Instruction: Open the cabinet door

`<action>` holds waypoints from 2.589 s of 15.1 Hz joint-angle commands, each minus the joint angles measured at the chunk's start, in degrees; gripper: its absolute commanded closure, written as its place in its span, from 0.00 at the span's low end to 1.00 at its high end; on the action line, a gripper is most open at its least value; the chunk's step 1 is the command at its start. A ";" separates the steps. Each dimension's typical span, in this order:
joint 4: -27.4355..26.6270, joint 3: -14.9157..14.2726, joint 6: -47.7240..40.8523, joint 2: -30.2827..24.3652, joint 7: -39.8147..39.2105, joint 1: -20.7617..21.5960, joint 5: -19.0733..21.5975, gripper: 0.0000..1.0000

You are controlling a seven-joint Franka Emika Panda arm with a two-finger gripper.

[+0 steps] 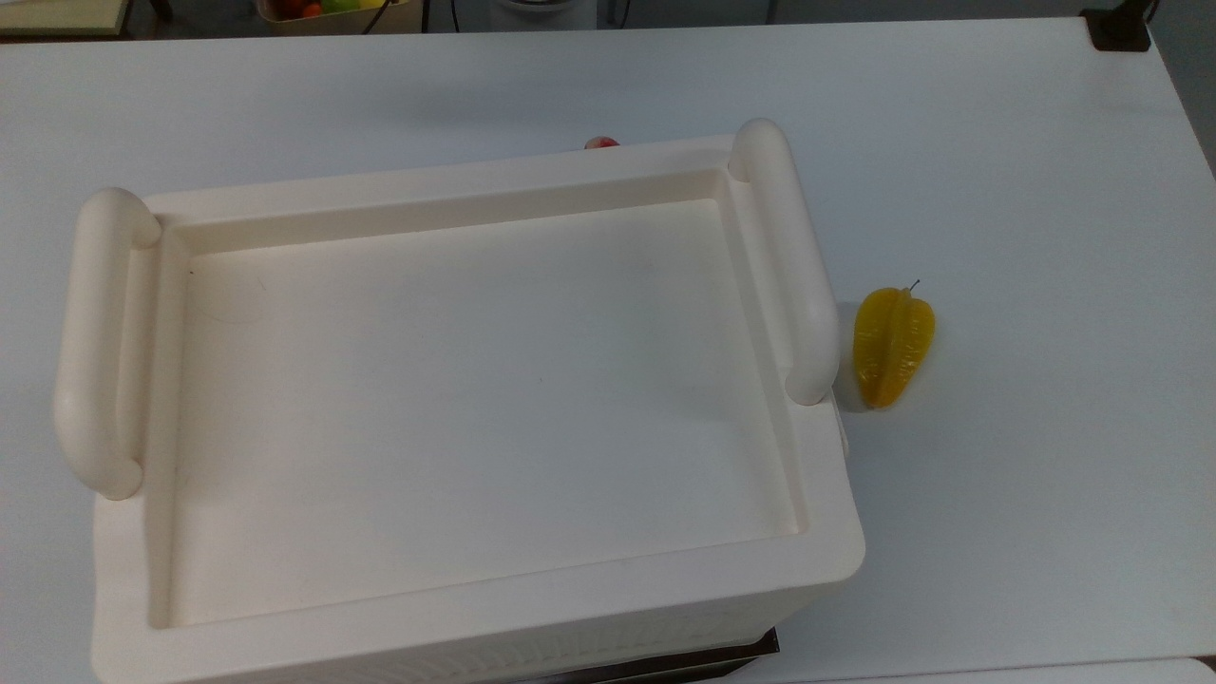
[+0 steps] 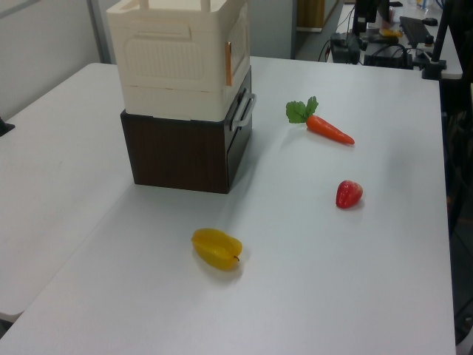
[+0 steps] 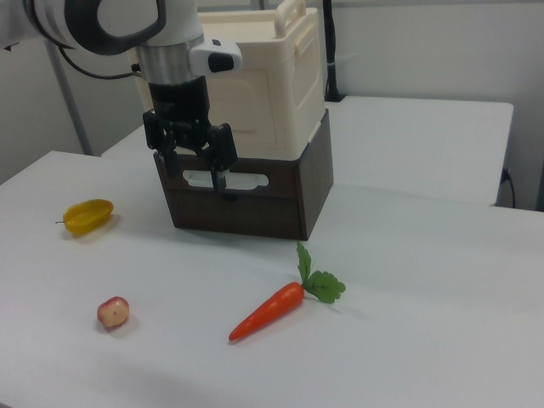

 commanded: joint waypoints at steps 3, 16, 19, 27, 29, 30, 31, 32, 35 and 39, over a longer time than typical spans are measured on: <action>-0.51 0.06 -0.99 -0.81 -0.63 -0.67 0.24 0.00; -0.34 -0.12 0.24 0.77 -3.98 -0.84 7.25 0.00; -0.42 0.06 5.40 2.17 -4.59 -0.49 9.29 0.00; -0.34 0.94 21.93 6.13 -4.15 7.84 10.43 0.00; -0.25 0.85 26.32 6.83 -2.14 10.22 11.75 0.00; 0.62 0.85 28.69 7.19 -1.43 11.10 11.84 0.00; 1.85 0.85 30.19 8.23 -0.82 12.24 11.93 0.00; 3.51 0.85 30.64 9.46 0.06 13.13 11.93 0.00; 8.09 0.85 31.08 13.07 1.12 16.02 11.58 0.00; 8.72 0.76 37.75 15.71 3.04 19.80 10.70 0.05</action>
